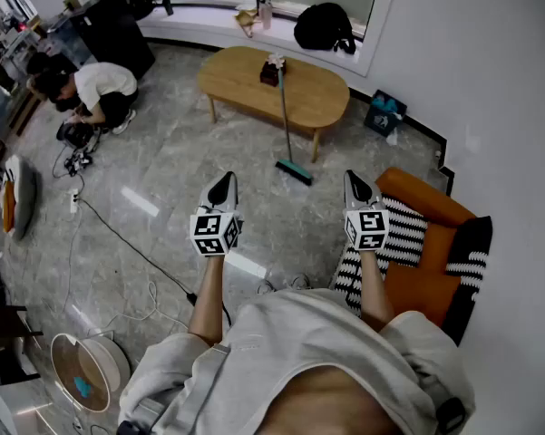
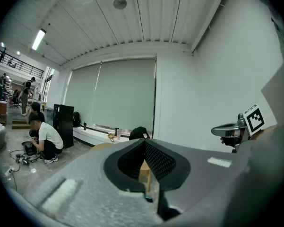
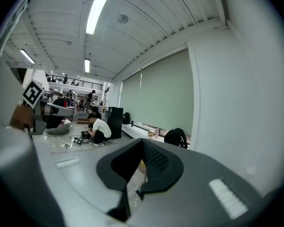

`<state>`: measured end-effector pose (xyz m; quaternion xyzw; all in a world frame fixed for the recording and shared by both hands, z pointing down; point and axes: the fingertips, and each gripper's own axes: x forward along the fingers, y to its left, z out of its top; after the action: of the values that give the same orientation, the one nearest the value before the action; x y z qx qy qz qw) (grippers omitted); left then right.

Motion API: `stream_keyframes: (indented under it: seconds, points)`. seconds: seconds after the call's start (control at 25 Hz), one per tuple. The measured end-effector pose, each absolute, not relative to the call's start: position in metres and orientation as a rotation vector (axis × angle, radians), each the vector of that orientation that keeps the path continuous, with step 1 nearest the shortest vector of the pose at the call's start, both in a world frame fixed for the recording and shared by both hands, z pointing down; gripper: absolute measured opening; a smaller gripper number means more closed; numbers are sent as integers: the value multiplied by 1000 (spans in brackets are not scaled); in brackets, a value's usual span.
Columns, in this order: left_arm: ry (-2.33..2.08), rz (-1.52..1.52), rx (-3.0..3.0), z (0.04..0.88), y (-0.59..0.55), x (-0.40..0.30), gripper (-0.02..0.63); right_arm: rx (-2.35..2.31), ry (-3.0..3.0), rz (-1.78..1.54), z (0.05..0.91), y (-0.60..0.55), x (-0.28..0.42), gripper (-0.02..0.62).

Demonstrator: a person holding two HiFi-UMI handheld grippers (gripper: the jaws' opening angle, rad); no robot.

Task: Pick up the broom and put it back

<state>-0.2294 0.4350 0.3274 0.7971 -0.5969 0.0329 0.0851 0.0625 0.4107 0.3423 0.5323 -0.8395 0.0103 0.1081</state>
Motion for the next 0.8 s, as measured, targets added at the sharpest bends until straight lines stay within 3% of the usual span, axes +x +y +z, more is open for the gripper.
stream_keyframes:
  seconds: [0.8]
  points:
    - [-1798, 120, 2376, 322, 433, -207, 5, 1552, -2597, -63, 334, 412, 75, 2]
